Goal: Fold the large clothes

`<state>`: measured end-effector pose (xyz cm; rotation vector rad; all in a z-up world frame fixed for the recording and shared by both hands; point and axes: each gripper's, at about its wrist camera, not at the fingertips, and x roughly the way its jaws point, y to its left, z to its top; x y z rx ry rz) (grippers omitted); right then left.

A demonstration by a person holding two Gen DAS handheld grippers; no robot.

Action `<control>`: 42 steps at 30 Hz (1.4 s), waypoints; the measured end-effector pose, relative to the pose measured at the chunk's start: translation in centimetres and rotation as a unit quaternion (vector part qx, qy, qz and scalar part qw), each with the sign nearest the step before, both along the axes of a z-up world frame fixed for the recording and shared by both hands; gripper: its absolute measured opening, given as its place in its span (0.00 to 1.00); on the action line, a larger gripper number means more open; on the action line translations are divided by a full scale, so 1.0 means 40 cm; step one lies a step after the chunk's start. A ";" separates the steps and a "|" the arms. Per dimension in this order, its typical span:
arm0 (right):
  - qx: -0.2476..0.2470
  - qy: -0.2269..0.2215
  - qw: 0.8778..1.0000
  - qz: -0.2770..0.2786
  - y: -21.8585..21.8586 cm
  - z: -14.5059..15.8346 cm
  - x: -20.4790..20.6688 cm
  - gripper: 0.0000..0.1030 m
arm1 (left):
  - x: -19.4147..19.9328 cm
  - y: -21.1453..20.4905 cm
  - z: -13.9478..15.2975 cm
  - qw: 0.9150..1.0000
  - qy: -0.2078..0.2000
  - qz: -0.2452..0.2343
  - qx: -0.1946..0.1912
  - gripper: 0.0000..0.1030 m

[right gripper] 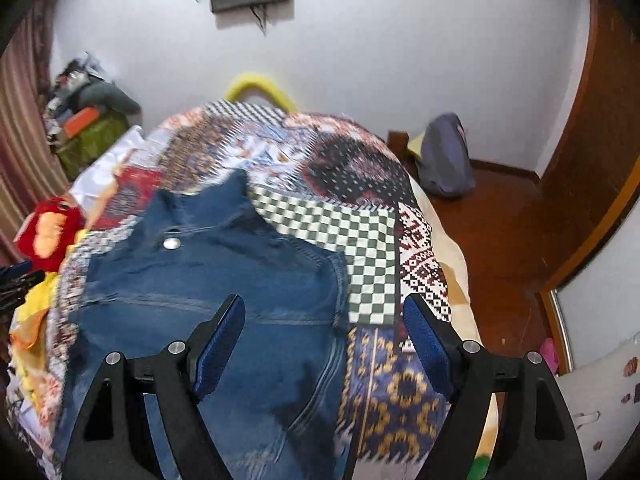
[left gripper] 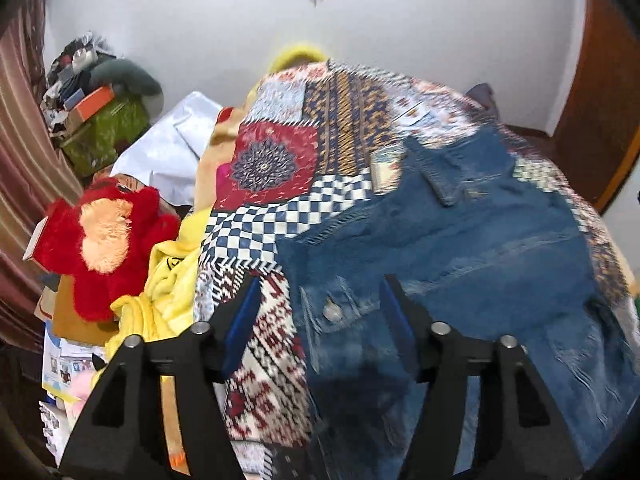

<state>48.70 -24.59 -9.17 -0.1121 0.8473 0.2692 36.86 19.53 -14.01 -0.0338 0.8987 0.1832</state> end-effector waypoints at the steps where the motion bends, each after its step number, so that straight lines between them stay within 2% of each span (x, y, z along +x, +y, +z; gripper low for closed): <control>1: 0.004 -0.003 1.000 0.003 -0.003 0.013 -0.030 0.78 | -0.032 -0.017 0.019 1.000 -0.007 -0.007 -0.004 0.69; 5: 0.024 -0.005 1.000 0.012 -0.014 0.049 -0.135 0.78 | -0.120 -0.060 0.058 0.999 -0.027 -0.021 -0.006 0.77; 7: 0.035 -0.003 0.999 0.017 -0.025 0.055 -0.199 0.78 | -0.168 -0.074 0.068 0.999 -0.031 -0.024 -0.009 0.84; 10: 0.040 -0.002 0.999 0.021 -0.047 0.042 -0.268 0.78 | -0.236 -0.090 0.068 0.999 -0.032 -0.025 -0.011 0.86; 14: 0.024 0.015 1.000 0.008 -0.073 -0.017 -0.374 0.78 | -0.318 -0.108 0.040 0.999 -0.020 -0.031 -0.008 0.87; 19: -0.011 0.059 0.998 -0.004 -0.093 -0.134 -0.472 0.78 | -0.400 -0.106 -0.043 0.999 0.018 -0.015 -0.049 0.87; 23: -0.013 0.094 0.995 -0.022 -0.120 -0.204 -0.515 0.78 | -0.447 -0.113 -0.122 0.997 0.058 0.002 -0.053 0.87; 28: 0.018 0.143 0.989 -0.042 -0.161 -0.275 -0.546 0.78 | -0.501 -0.116 -0.237 0.987 0.109 0.027 -0.118 0.87; 31: 0.035 0.158 0.986 -0.051 -0.169 -0.300 -0.547 0.78 | -0.518 -0.129 -0.281 0.982 0.124 0.038 -0.134 0.87; 35: 0.074 0.166 0.982 -0.058 -0.181 -0.312 -0.539 0.78 | -0.525 -0.138 -0.297 0.980 0.120 0.056 -0.147 0.87; 37: 0.086 0.167 0.981 -0.053 -0.179 -0.318 -0.535 0.74 | -0.525 -0.141 -0.296 0.981 0.115 0.054 -0.146 0.86; 38: 0.096 0.169 0.980 -0.048 -0.176 -0.321 -0.532 0.66 | -0.525 -0.143 -0.296 0.981 0.114 0.050 -0.148 0.83; 39: 0.106 0.174 0.978 -0.043 -0.174 -0.324 -0.531 0.56 | -0.523 -0.144 -0.295 0.981 0.113 0.045 -0.152 0.76; 40: 0.120 0.179 0.976 -0.039 -0.172 -0.329 -0.530 0.53 | -0.522 -0.148 -0.294 0.980 0.113 0.038 -0.161 0.67; 42: 0.119 0.171 0.977 -0.041 -0.168 -0.325 -0.532 0.45 | -0.513 -0.151 -0.292 0.978 0.113 0.028 -0.172 0.61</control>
